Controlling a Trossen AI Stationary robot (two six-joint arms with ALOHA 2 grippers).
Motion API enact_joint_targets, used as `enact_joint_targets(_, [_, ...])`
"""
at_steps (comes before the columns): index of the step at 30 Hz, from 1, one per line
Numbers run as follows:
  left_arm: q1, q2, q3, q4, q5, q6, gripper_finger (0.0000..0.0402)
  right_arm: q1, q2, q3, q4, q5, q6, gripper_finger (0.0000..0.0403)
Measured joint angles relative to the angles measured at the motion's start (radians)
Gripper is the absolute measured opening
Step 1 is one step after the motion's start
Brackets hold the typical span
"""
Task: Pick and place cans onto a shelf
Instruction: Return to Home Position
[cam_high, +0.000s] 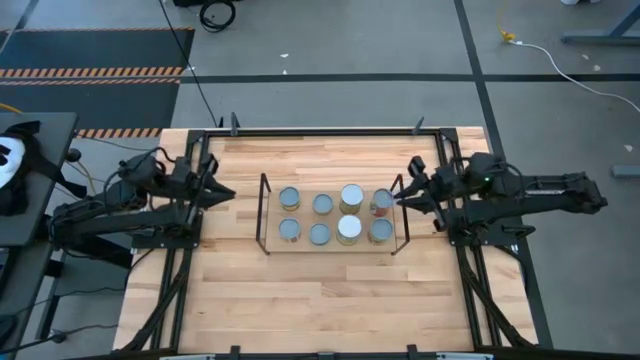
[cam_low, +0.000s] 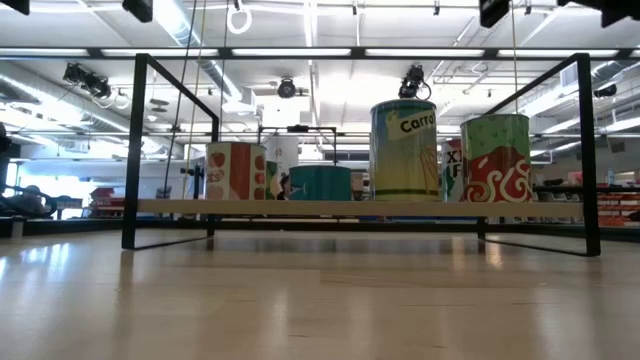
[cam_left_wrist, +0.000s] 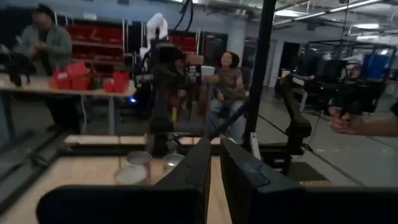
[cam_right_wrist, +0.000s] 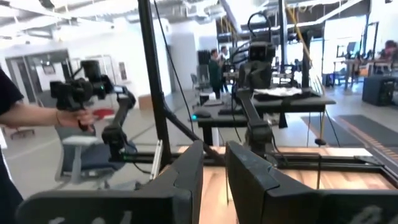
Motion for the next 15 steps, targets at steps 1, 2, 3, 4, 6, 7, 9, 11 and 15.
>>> enact_joint_targets(1, [0.000, -0.002, 0.000, 0.005, 0.000, 0.016, 0.0041, 0.000, -0.025, -0.014, 0.001, 0.001, 0.006, 0.0077])
enact_joint_targets(2, [0.000, -0.002, 0.000, 0.013, -0.003, 0.033, 0.0041, 0.000, -0.051, -0.029, 0.004, 0.006, 0.014, 0.0077])
enact_joint_targets(3, [0.001, -0.002, 0.000, 0.028, -0.004, 0.043, 0.0041, 0.000, -0.075, -0.046, 0.006, 0.008, 0.024, 0.0077])
enact_joint_targets(4, [0.002, -0.002, 0.000, 0.037, -0.009, 0.049, 0.0041, 0.000, -0.100, -0.065, 0.012, 0.008, 0.036, 0.0077])
enact_joint_targets(6, [0.001, -0.002, 0.000, 0.059, -0.013, 0.060, 0.0041, 0.000, -0.144, -0.109, 0.049, 0.008, 0.060, 0.0077])
enact_joint_targets(7, [0.000, -0.002, 0.000, 0.063, -0.013, 0.061, 0.0041, 0.000, -0.166, -0.131, 0.072, 0.009, 0.069, 0.0077])
enact_joint_targets(9, [0.000, -0.002, -0.007, 0.080, 0.003, 0.060, 0.0041, 0.000, -0.207, -0.179, 0.137, 0.010, 0.082, 0.0077])
enact_joint_targets(11, [0.000, -0.002, -0.040, 0.139, 0.022, 0.048, 0.0041, 0.000, -0.245, -0.221, 0.204, 0.024, 0.112, 0.0077])
enact_joint_targets(15, [0.001, -0.003, -0.176, 0.396, -0.025, 0.000, 0.0041, 0.001, -0.325, -0.291, 0.323, 0.061, 0.205, 0.0077])
